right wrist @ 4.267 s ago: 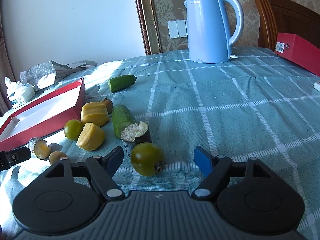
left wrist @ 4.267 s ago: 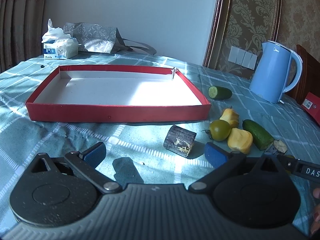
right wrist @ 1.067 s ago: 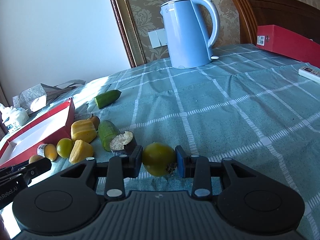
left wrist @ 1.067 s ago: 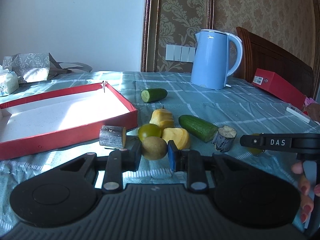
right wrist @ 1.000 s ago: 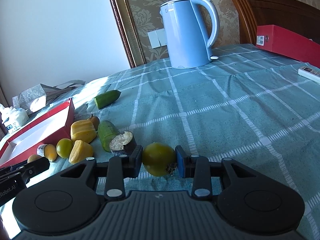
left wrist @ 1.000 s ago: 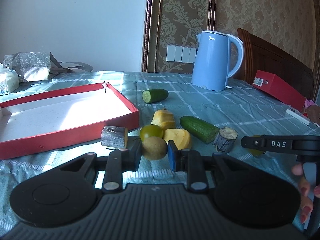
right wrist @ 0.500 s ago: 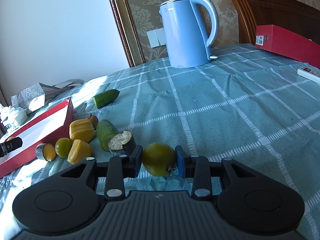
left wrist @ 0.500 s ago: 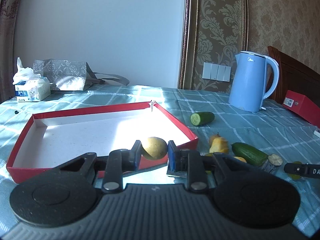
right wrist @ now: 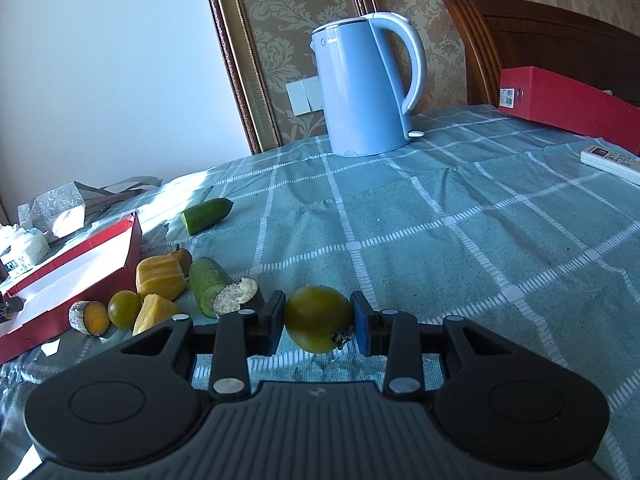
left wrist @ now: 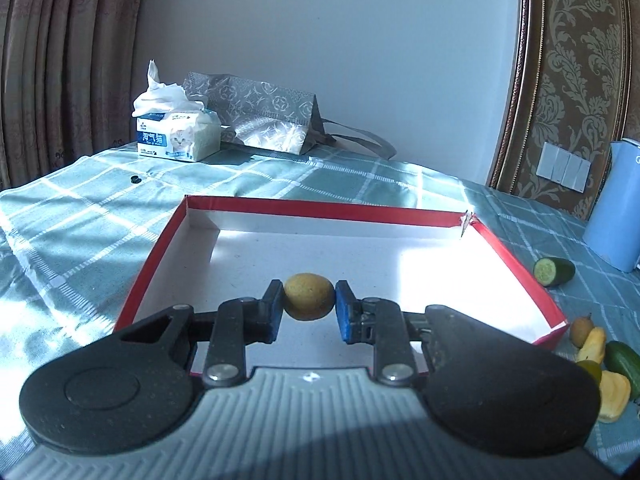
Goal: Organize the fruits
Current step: 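Carry the kiwi into the red tray and open the left gripper, then carry the green tomato into the red tray and open the right gripper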
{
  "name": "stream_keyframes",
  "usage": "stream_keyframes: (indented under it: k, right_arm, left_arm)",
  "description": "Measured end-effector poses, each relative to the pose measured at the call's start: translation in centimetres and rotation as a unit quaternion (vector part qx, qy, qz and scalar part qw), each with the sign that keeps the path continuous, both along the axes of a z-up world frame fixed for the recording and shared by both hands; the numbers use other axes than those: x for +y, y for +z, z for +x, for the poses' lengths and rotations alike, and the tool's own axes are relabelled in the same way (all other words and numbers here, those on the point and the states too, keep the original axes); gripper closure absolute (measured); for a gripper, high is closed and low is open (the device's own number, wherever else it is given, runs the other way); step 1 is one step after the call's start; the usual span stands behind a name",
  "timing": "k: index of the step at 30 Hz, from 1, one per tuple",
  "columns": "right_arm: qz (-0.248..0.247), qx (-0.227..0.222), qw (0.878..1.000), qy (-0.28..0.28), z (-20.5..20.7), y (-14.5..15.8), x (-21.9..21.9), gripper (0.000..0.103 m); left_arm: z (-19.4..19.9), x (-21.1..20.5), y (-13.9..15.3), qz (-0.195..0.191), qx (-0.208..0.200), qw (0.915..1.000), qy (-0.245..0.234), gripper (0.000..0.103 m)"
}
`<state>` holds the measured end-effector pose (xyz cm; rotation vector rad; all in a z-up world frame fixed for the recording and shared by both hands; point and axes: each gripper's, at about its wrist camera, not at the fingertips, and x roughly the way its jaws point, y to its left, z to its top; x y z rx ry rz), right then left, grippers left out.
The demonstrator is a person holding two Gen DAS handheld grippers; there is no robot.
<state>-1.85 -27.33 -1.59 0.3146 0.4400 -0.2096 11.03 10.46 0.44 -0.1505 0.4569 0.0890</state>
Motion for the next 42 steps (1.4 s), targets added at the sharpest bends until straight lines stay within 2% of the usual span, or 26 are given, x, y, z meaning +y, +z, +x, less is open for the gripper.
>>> stream_keyframes:
  k: [5, 10, 15, 17, 19, 22, 27, 33, 37, 40, 42]
  right_arm:
    - [-0.01, -0.005, 1.0, -0.003, -0.1, 0.2, 0.3, 0.069]
    - [-0.021, -0.006, 1.0, 0.001, -0.1, 0.3, 0.7, 0.069]
    - [-0.019, -0.007, 1.0, -0.001, -0.2, 0.3, 0.6, 0.069]
    - [-0.017, -0.006, 1.0, -0.002, -0.2, 0.3, 0.5, 0.069]
    - [-0.016, -0.006, 1.0, -0.002, -0.2, 0.3, 0.5, 0.069]
    - [-0.018, -0.008, 1.0, -0.002, -0.1, 0.3, 0.6, 0.069]
    - [-0.022, -0.009, 1.0, 0.001, -0.1, 0.3, 0.7, 0.069]
    - [-0.023, -0.022, 0.999, 0.005, -0.2, 0.5, 0.9, 0.069]
    - [-0.042, -0.03, 0.998, 0.017, 0.1, 0.8, 1.7, 0.069]
    - [-0.04, -0.034, 0.998, 0.037, 0.5, 1.4, 2.3, 0.069]
    - [-0.036, -0.036, 0.998, 0.046, 0.8, 1.8, 2.7, 0.069]
  left_arm:
    - [1.1, 0.6, -0.6, 0.01, 0.034, 0.999, 0.029, 0.078]
    - [1.2, 0.1, -0.9, 0.043, 0.042, 0.9971, 0.046, 0.078]
    - [1.3, 0.6, -1.1, 0.039, 0.047, 0.9961, 0.063, 0.077]
    - [0.9, 0.5, -0.9, 0.046, 0.035, 0.9959, 0.07, 0.063]
    - [0.3, 0.4, -0.6, 0.05, 0.014, 0.9958, 0.075, 0.029]
    - [-0.8, 0.0, 0.1, 0.056, -0.021, 0.995, 0.08, 0.021]
    - [-2.1, -1.0, 0.5, 0.03, -0.032, 0.9981, 0.043, 0.012]
    - [-4.0, -4.1, 0.6, 0.047, -0.04, 0.998, -0.017, 0.003]
    - [-5.2, -5.5, 0.3, 0.044, -0.032, 0.997, -0.055, 0.0]
    - [-6.1, -6.4, -0.7, 0.04, -0.005, 0.9964, -0.075, 0.0]
    - [-7.1, -6.9, -0.8, 0.03, -0.008, 0.9958, -0.086, 0.0]
